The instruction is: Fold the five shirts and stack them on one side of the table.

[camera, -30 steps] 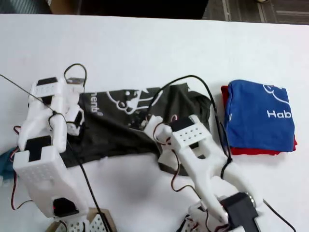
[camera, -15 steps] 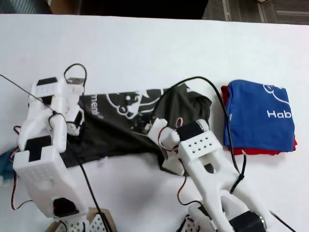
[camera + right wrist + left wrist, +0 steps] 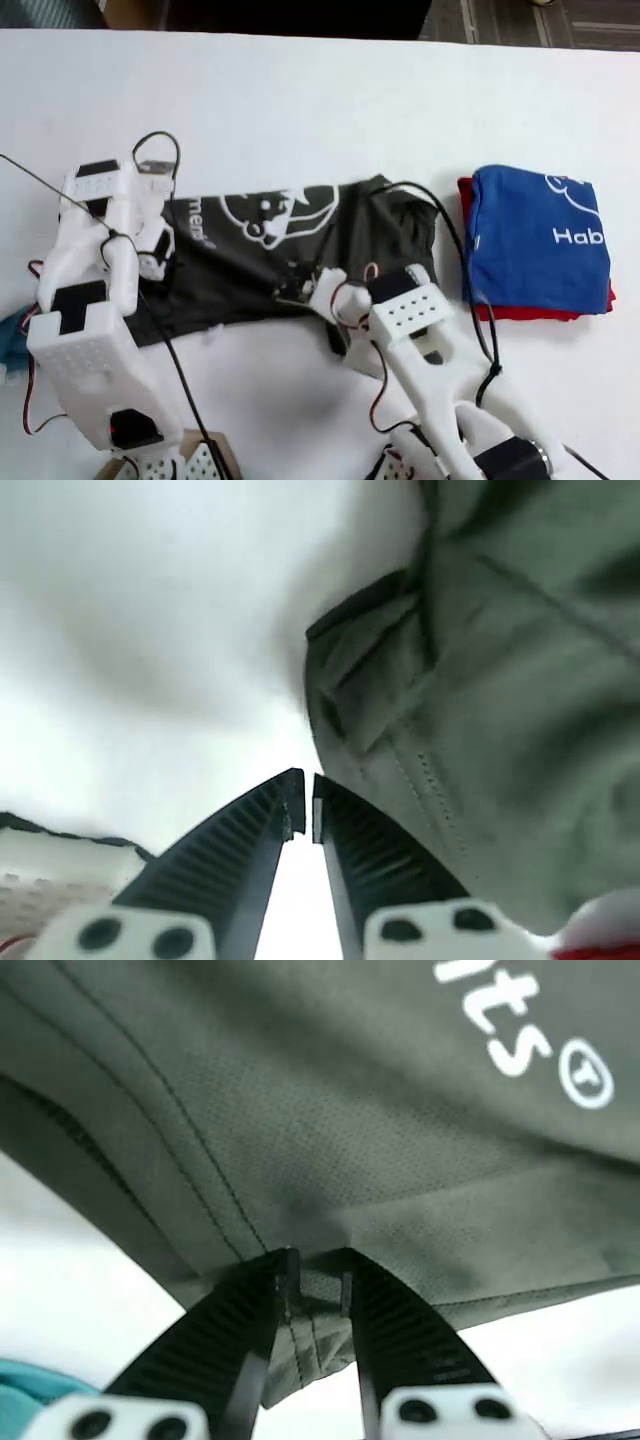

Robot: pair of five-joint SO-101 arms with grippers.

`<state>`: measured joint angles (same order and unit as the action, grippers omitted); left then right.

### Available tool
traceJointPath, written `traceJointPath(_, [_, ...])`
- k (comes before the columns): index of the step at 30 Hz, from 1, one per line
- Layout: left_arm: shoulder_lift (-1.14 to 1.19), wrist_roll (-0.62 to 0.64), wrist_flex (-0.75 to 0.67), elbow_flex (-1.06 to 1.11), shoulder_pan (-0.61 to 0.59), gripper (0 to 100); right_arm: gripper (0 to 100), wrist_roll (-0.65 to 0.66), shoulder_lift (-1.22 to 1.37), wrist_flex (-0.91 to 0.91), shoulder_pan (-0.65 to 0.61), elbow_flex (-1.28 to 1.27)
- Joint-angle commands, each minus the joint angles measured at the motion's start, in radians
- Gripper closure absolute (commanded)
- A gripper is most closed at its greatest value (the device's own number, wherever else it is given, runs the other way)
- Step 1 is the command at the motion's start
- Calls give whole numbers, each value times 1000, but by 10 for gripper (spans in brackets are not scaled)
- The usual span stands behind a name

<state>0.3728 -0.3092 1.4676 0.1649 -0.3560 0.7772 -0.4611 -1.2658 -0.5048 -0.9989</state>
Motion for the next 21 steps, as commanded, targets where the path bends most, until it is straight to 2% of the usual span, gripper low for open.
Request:
traceJointPath(1, [-66,5,-9,-1,-9,899,894,-58,-39,12,-4,0])
traceJointPath(5, [-66,5,-9,-1,-9,899,791,-54,-31,13,-10,0])
traceJointPath(9, [-66,5,-9,-1,-9,899,789,21,-30,16,-2,-23])
traceJointPath(21, [-68,5,-9,-1,-9,899,787,34,-27,259,2,-158])
